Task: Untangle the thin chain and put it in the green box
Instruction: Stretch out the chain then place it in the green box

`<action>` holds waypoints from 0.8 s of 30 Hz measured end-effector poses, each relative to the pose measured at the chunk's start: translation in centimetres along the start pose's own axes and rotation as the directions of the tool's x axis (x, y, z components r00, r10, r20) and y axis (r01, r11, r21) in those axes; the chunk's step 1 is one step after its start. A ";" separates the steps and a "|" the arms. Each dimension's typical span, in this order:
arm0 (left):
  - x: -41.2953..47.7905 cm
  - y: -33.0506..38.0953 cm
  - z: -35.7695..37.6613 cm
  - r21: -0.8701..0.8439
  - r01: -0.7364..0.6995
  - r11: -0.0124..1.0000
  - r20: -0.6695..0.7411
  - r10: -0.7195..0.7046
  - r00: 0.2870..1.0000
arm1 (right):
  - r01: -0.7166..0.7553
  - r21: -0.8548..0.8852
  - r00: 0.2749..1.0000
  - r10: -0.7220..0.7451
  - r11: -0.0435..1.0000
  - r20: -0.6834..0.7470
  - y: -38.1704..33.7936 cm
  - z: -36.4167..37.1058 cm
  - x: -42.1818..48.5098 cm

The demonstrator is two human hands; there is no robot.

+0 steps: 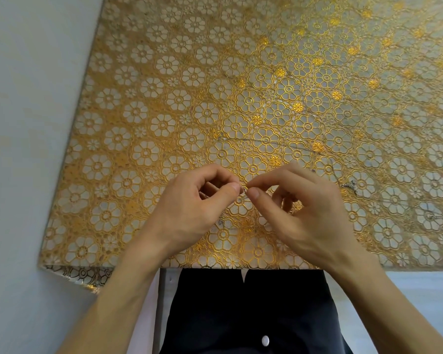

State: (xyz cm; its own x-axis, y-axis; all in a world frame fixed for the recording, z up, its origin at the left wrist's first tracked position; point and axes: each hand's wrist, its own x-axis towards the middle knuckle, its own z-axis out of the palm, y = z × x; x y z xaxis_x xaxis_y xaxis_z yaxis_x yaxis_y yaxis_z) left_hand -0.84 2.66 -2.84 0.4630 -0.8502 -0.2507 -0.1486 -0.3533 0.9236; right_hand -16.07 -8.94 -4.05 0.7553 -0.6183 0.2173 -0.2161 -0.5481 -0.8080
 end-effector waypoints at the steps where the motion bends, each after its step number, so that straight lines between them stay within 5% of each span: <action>1: 0.0 0.0 0.0 0.008 0.001 1.000 0.000 -0.001 1.000 | 0.021 -0.024 1.000 -0.021 1.000 -0.003 0.0 0.0 0.0; 9: 0.2 0.1 0.6 0.183 -0.004 0.983 -0.037 0.011 0.999 | 0.051 -0.136 0.999 -0.050 0.989 0.012 0.6 0.8 -0.2; 18: 1.7 0.9 0.1 0.543 -0.099 0.834 0.056 0.082 0.995 | -0.123 -0.251 0.990 0.135 0.960 0.029 0.5 0.6 -0.1; 24: 1.7 1.9 0.3 0.352 -0.047 0.935 0.066 0.025 0.997 | -0.161 -0.251 0.984 0.175 0.954 0.035 0.6 0.6 0.2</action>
State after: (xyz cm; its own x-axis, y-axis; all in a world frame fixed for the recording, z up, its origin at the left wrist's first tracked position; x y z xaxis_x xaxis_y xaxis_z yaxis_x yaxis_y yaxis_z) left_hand -0.59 0.44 -1.59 0.4004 -0.8828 -0.2458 -0.4687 -0.4278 0.7729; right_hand -15.67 -9.01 -4.83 0.7271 -0.6844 0.0530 -0.4832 -0.5651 -0.6687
